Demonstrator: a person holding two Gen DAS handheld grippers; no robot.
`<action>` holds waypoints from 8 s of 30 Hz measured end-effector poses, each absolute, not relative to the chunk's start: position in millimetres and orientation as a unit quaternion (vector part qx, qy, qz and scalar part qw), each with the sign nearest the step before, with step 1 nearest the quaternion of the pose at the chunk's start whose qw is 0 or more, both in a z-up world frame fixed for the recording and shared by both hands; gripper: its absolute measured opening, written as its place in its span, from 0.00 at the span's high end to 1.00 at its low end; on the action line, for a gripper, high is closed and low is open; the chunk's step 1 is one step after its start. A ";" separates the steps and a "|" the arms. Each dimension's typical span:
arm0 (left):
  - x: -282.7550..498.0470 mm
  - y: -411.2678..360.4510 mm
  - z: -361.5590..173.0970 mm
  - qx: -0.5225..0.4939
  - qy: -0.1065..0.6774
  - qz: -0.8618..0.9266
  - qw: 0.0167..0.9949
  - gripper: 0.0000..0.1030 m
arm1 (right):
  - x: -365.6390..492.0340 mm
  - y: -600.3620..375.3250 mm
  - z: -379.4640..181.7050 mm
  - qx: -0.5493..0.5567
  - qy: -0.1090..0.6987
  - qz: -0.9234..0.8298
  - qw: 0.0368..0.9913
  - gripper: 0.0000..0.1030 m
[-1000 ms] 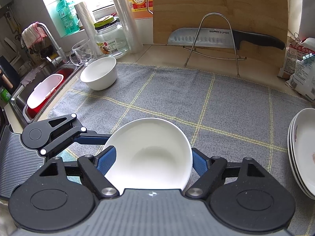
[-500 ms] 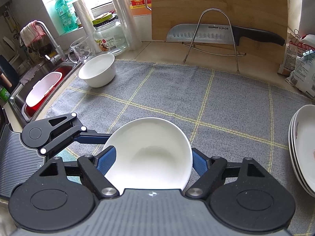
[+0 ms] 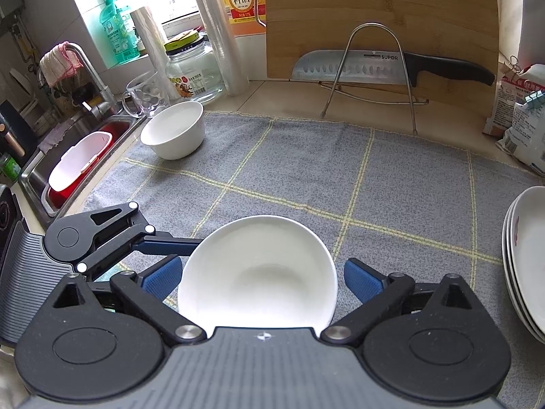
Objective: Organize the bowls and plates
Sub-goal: 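Open the right tool and pull it back while moving the left tool toward a white bowl, then grip the rim of the white bowl with the left tool, then lift the white bowl with the left tool and carry it over the nested bowls, then lower the bowl onto the nested bowls and open the left tool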
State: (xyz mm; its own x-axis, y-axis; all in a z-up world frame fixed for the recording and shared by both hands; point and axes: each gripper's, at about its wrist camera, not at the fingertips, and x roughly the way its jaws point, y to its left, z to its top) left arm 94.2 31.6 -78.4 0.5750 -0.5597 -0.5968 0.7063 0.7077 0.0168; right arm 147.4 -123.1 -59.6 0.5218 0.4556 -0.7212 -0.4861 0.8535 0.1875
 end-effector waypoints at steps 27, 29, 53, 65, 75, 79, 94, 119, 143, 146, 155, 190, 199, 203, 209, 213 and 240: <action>83.6 126.6 -74.3 0.080 0.302 -0.229 0.922 0.09 | 117.7 -33.2 -38.9 -0.134 0.313 0.242 0.908 0.00; 84.4 136.4 -74.8 0.075 0.303 -0.214 0.926 0.09 | 117.4 -25.0 -39.0 -0.136 0.312 0.247 0.907 0.00; 141.5 236.5 -59.7 0.087 0.304 -0.077 0.945 0.09 | 145.5 48.4 -54.4 -0.130 0.268 0.258 0.919 0.00; 197.2 250.8 -53.7 0.096 0.311 -0.119 0.938 0.09 | 172.2 70.1 -64.5 -0.125 0.271 0.236 0.925 0.00; 237.3 248.1 -63.6 0.112 0.326 -0.155 0.926 0.10 | 192.4 92.8 -75.0 -0.130 0.289 0.236 0.919 0.00; 249.9 247.4 -68.0 0.114 0.333 -0.170 0.920 0.12 | 199.3 101.0 -80.1 -0.136 0.297 0.239 0.914 0.00; 282.0 259.0 -80.5 0.089 0.362 -0.215 0.903 0.30 | 225.8 131.0 -92.7 -0.158 0.315 0.261 0.899 0.03; 296.5 255.2 -85.4 0.078 0.373 -0.249 0.890 0.45 | 244.6 138.0 -100.3 -0.157 0.325 0.282 0.889 0.20; 273.3 250.0 -74.3 0.082 0.369 -0.248 0.892 0.45 | 230.6 132.2 -85.0 -0.161 0.326 0.291 0.885 0.20; 266.5 248.2 -70.7 0.082 0.368 -0.247 0.893 0.45 | 223.6 129.5 -80.7 -0.160 0.325 0.295 0.884 0.20; 243.6 238.1 -57.0 0.086 0.362 -0.248 0.894 0.45 | 200.0 119.9 -68.9 -0.159 0.320 0.302 0.884 0.20; 158.2 141.6 -20.2 0.138 0.324 -0.317 0.880 0.45 | 98.8 32.4 -43.8 -0.130 0.304 0.250 0.910 0.20; 157.3 100.7 -12.1 0.154 0.308 -0.359 0.867 0.45 | 84.7 -1.2 -40.0 -0.116 0.301 0.206 0.924 0.20; 157.8 81.2 -10.1 0.161 0.301 -0.381 0.859 0.45 | 79.4 -16.3 -38.2 -0.111 0.301 0.180 0.930 0.20; 157.3 51.6 -8.4 0.170 0.289 -0.416 0.845 0.45 | 71.1 -39.0 -35.9 -0.100 0.302 0.143 0.937 0.20; 156.9 36.3 -10.5 0.174 0.288 -0.434 0.836 0.45 | 67.1 -50.8 -36.9 -0.093 0.305 0.121 0.940 0.20; 154.2 12.4 -44.5 0.183 0.312 -0.457 0.813 0.45 | 64.9 -74.4 -60.1 -0.077 0.348 0.102 0.929 0.20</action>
